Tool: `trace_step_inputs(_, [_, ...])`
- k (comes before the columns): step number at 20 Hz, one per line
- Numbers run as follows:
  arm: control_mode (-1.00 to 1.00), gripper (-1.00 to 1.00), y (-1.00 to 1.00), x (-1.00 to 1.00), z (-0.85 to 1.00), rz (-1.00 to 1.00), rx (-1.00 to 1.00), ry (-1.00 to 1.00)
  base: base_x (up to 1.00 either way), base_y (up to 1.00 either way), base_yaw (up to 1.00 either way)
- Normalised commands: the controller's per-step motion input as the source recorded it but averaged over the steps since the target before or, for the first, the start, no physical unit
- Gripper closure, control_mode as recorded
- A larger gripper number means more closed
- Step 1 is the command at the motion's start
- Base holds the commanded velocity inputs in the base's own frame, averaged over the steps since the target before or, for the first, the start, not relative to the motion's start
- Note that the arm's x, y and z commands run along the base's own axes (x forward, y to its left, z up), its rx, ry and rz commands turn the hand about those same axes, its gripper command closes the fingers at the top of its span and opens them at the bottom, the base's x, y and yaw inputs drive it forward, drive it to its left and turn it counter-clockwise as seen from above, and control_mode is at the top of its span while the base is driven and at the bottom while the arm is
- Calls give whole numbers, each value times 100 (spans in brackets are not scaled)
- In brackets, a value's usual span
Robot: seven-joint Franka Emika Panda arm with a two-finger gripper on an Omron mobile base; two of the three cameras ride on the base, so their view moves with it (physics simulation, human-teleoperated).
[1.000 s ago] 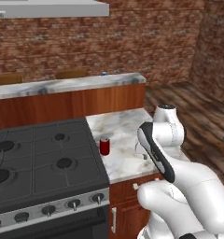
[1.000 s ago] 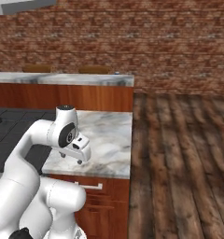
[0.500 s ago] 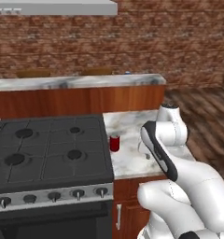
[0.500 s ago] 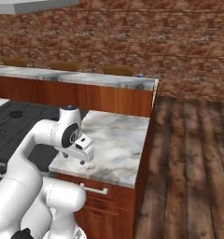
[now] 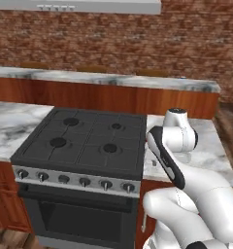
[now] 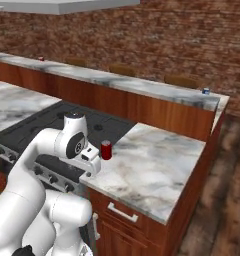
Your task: Four empty soda cans are scattered around the kitchen. Gather all the cans and cluster them next to the stove for recycling.
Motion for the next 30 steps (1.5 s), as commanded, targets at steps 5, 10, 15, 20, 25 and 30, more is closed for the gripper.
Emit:
trace_step_inputs(5, [100, -100, 0, 0, 0, 0, 0, 0, -8, 1, 50])
trace_step_inputs(10, [100, -100, 0, 0, 0, 0, 0, 0, 0, 6, 50])
trace_step_inputs(15, [100, -100, 0, 0, 0, 0, 0, 0, -1, 6, 50])
trace_step_inputs(20, [100, -100, 0, 0, 0, 0, 0, 0, -1, 5, 50])
trace_step_inputs(25, [100, -100, 0, 0, 0, 0, 0, 0, 0, 9, 50])
trace_step_inputs(30, [100, -100, 0, 0, 0, 0, 0, 0, 0, 12, 50])
